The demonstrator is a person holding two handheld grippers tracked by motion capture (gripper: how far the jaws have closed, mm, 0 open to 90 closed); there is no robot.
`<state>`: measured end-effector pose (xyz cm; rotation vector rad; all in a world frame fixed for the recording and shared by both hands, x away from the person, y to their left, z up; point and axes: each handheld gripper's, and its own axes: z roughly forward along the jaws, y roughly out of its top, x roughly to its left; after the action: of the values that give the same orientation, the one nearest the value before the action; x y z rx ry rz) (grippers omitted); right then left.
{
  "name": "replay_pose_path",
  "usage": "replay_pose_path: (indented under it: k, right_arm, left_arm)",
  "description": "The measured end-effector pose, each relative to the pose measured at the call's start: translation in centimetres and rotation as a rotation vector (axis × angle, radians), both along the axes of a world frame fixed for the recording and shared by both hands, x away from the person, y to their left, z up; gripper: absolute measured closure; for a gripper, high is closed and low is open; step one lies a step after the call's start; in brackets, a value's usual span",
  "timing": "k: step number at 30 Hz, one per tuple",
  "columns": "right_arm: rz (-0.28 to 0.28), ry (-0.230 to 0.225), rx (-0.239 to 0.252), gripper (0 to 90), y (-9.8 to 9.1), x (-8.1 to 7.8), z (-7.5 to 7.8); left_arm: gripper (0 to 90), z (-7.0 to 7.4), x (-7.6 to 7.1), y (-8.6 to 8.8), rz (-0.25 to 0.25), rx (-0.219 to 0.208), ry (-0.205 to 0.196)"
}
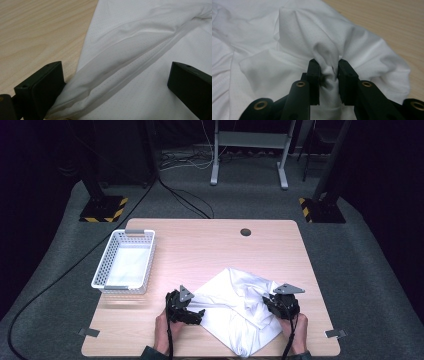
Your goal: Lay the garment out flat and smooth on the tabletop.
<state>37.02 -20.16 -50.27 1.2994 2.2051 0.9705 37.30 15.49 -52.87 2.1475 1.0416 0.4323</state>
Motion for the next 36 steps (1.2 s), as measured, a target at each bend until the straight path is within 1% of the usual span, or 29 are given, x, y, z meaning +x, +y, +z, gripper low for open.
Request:
replay_pose_path:
  k: [3, 5, 7, 9, 10, 11, 12, 13, 14, 15, 16, 17, 18, 19, 20, 21, 22, 23, 24, 25, 26, 27, 28, 29, 30, 31, 32, 33, 36]
  right_arm:
    - [0.010, 0.003, -0.003, 74.0, -0.1, 0.0, 0.2]
    - [0.006, -0.011, 0.018, 75.1, -0.6, 0.4, 1.1]
    - [-0.016, -0.027, 0.024, 75.3, -1.4, 0.9, 2.4]
    - [-0.041, -0.044, 0.052, 75.9, -2.4, 1.9, 4.0]
    - [-0.047, -0.049, 0.058, 76.0, -2.7, 2.2, 4.4]
    - [-0.062, -0.057, 0.059, 76.1, -3.1, 2.9, 4.9]
    - [-0.084, -0.061, 0.049, 76.1, -3.5, 3.8, 5.2]
    - [-0.110, -0.062, 0.039, 75.8, -3.9, 4.8, 5.3]
    - [-0.133, -0.043, 0.033, 71.4, -4.3, 5.9, 4.9]
    - [-0.154, 0.013, 0.031, 61.7, -4.7, 7.1, 4.1]
    - [-0.173, 0.074, 0.021, 59.0, -4.9, 8.0, 3.1]
    - [-0.181, 0.108, 0.014, 53.6, -5.1, 8.3, 2.1]
    - [-0.194, 0.120, 0.009, 45.6, -5.2, 8.3, 1.3]
    - [-0.209, 0.115, 0.015, 41.5, -5.3, 7.9, 1.0]
    - [-0.217, 0.089, 0.038, 40.2, -5.5, 7.2, 1.1]
    - [-0.214, 0.049, 0.064, 36.7, -5.6, 6.5, 1.6]
    - [-0.205, 0.007, 0.077, 34.3, -5.5, 5.8, 2.1]
    - [-0.188, -0.026, 0.079, 33.9, -5.4, 5.3, 2.7]
    - [-0.166, -0.046, 0.069, 32.0, -5.1, 5.3, 3.0]
    - [-0.151, -0.042, 0.052, 32.1, -4.8, 5.6, 2.9]
    - [-0.136, -0.008, 0.032, 34.8, -4.5, 6.2, 2.5]
    - [-0.117, 0.034, 0.013, 40.7, -4.2, 6.8, 1.8]
    - [-0.109, 0.059, -0.004, 43.3, -3.9, 7.1, 1.1]
    - [-0.105, 0.074, -0.011, 46.6, -3.6, 7.1, 0.5]
    - [-0.099, 0.079, -0.006, 47.8, -3.4, 6.9, 0.0]
    - [-0.099, 0.067, -0.013, 49.6, -3.1, 6.5, -0.4]
    - [-0.102, 0.068, -0.014, 51.0, -2.8, 6.1, -0.5]
    - [-0.093, 0.061, -0.018, 52.3, -2.6, 5.7, -0.6]
    - [-0.087, 0.046, -0.008, 55.9, -2.1, 4.5, -0.8]
  left_arm:
    - [0.7, 0.0, 0.0, 0.0, 0.001, -0.001, -0.001]
    - [0.7, 0.0, 0.0, 0.0, -0.001, 0.001, 0.000]
    - [0.7, 0.0, 0.0, 0.0, -0.002, 0.001, 0.000]
    - [0.7, 0.0, 0.0, 0.0, -0.003, 0.002, 0.000]
    - [0.7, 0.0, 0.0, 0.0, -0.003, 0.002, 0.000]
    - [0.7, 0.0, 0.0, 0.0, -0.004, 0.001, 0.000]
    - [0.7, 0.0, 0.0, 0.0, -0.004, 0.001, 0.000]
    - [0.7, 0.0, 0.0, 0.0, -0.004, 0.001, 0.000]
    - [0.7, 0.0, 0.0, 0.0, -0.004, 0.001, 0.000]
    - [0.7, 0.0, 0.0, 0.0, -0.003, 0.001, 0.000]
    - [0.7, 0.0, 0.0, 0.0, -0.003, 0.001, 0.000]
    - [0.7, 0.0, -0.1, 0.0, -0.001, 0.001, 0.001]
    - [0.7, 0.0, -0.1, 0.0, 0.000, 0.001, 0.000]
    - [0.9, 0.0, -0.1, 0.1, -0.002, 0.003, -0.002]
    - [1.0, 0.1, -0.1, 0.0, -0.004, 0.003, -0.005]
    - [1.4, 0.1, -0.2, 0.0, -0.009, -0.002, -0.011]
    - [1.6, 0.3, -0.2, 0.0, -0.010, -0.008, -0.021]
    - [1.6, 0.5, -0.3, -0.1, -0.011, -0.008, -0.042]
    - [1.7, 0.8, -0.4, -0.4, -0.013, -0.014, -0.056]
    - [1.9, 1.0, -0.3, -0.8, -0.016, -0.034, -0.060]
    - [2.0, 1.3, -0.1, -1.3, -0.023, -0.035, -0.059]
    - [2.0, 1.4, 0.1, -2.0, -0.028, -0.020, -0.056]
    - [2.0, 1.4, 0.4, -2.7, -0.037, 0.006, -0.052]
    - [1.7, 1.3, 0.6, -3.3, -0.052, 0.027, -0.041]
    - [1.7, 1.2, 0.9, -3.7, -0.067, 0.048, -0.021]
    - [1.6, 1.0, 1.0, -4.0, -0.075, 0.061, -0.004]
    - [1.9, 0.8, 1.1, -4.0, -0.080, 0.068, 0.006]
    - [1.8, 0.7, 1.1, -3.9, -0.080, 0.069, 0.017]
    - [1.7, 0.6, 0.7, -3.1, -0.075, 0.049, 0.030]
